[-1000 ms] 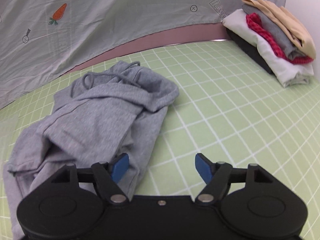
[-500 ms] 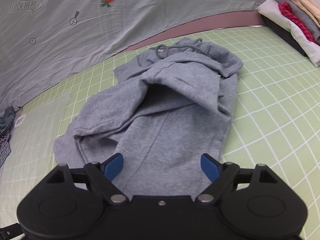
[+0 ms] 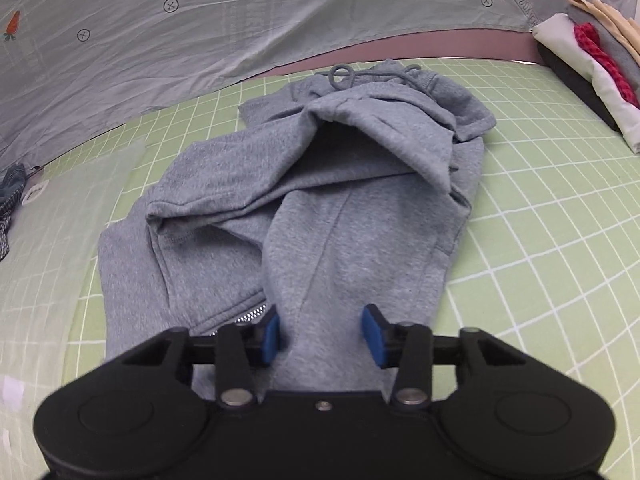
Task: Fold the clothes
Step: 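Release the hoodie with both grippers and reposition over it, then grasp a hoodie sleeve with the right gripper and pull it straight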
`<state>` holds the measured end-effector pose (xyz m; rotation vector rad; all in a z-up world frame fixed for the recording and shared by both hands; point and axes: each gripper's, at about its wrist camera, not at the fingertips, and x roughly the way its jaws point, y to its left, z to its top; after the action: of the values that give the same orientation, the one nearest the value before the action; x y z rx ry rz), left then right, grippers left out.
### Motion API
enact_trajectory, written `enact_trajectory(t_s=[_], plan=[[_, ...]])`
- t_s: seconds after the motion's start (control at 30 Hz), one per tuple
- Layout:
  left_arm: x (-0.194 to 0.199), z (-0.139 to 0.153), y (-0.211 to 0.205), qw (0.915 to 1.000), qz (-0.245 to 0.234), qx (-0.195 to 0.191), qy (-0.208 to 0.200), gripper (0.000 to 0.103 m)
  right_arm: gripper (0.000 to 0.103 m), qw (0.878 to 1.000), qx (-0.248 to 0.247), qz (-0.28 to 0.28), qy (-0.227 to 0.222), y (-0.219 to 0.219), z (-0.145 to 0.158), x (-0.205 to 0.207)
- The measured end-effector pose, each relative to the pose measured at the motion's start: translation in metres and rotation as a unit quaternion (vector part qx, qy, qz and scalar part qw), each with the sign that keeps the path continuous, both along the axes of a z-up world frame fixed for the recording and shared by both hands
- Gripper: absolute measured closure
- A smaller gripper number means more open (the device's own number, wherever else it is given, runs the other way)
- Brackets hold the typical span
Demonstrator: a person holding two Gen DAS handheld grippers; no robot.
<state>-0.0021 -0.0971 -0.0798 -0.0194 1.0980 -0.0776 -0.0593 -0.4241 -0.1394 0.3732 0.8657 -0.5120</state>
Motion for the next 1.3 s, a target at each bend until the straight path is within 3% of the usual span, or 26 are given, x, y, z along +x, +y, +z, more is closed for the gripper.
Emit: enact_trajectory(t_s=[0.1, 0.33, 0.43, 0.5, 0.67, 0.77, 0.97, 1.03, 1.1, 1.17, 1.2, 1.3], plan=[[-0.006, -0.003, -0.019, 0.9999, -0.006, -0.008, 0.005, 0.018, 0.087, 1.000, -0.010, 0.014, 0.003, -0.012, 0.003, -0.019], [-0.030, -0.015, -0.081, 0.9987, -0.045, -0.022, 0.013, 0.018, 0.088, 0.998, -0.042, -0.030, 0.031, -0.075, 0.010, -0.080], [-0.039, -0.020, -0.106, 0.9975, -0.064, -0.026, 0.017, 0.018, 0.078, 0.998, -0.037, -0.040, 0.028, -0.101, 0.018, -0.100], [-0.043, -0.019, -0.119, 0.9969, -0.072, -0.029, 0.010, 0.018, 0.051, 0.998, -0.031, -0.048, -0.001, -0.111, 0.032, -0.111], [-0.036, -0.015, -0.139, 0.9975, -0.065, -0.027, -0.001, 0.018, 0.027, 0.994, -0.051, -0.052, -0.078, -0.125, 0.066, -0.115], [-0.029, -0.017, -0.148, 0.9980, -0.059, -0.024, 0.002, 0.018, 0.024, 0.993, -0.042, -0.039, -0.101, -0.135, 0.075, -0.100], [-0.014, -0.015, -0.164, 0.9986, -0.048, -0.023, -0.005, 0.018, 0.022, 0.995, 0.005, 0.027, -0.097, -0.145, 0.061, -0.043], [-0.005, -0.017, -0.172, 0.9988, -0.041, -0.025, -0.005, 0.018, 0.026, 0.995, 0.006, 0.050, -0.081, -0.146, 0.052, -0.023], [0.005, -0.021, -0.180, 0.9991, -0.034, -0.025, -0.003, 0.018, 0.063, 0.994, -0.010, 0.085, -0.065, -0.146, 0.044, -0.010], [0.016, -0.023, -0.189, 0.9994, -0.027, -0.022, -0.003, 0.018, 0.080, 0.992, -0.003, 0.106, -0.074, -0.158, 0.041, -0.008], [0.019, -0.023, -0.193, 0.9995, -0.026, -0.019, -0.005, 0.018, 0.086, 0.991, 0.004, 0.108, -0.083, -0.166, 0.042, -0.010], [0.025, -0.023, -0.204, 0.9995, -0.032, -0.001, -0.007, 0.018, 0.088, 0.992, -0.019, 0.056, -0.113, -0.205, 0.060, -0.028]])
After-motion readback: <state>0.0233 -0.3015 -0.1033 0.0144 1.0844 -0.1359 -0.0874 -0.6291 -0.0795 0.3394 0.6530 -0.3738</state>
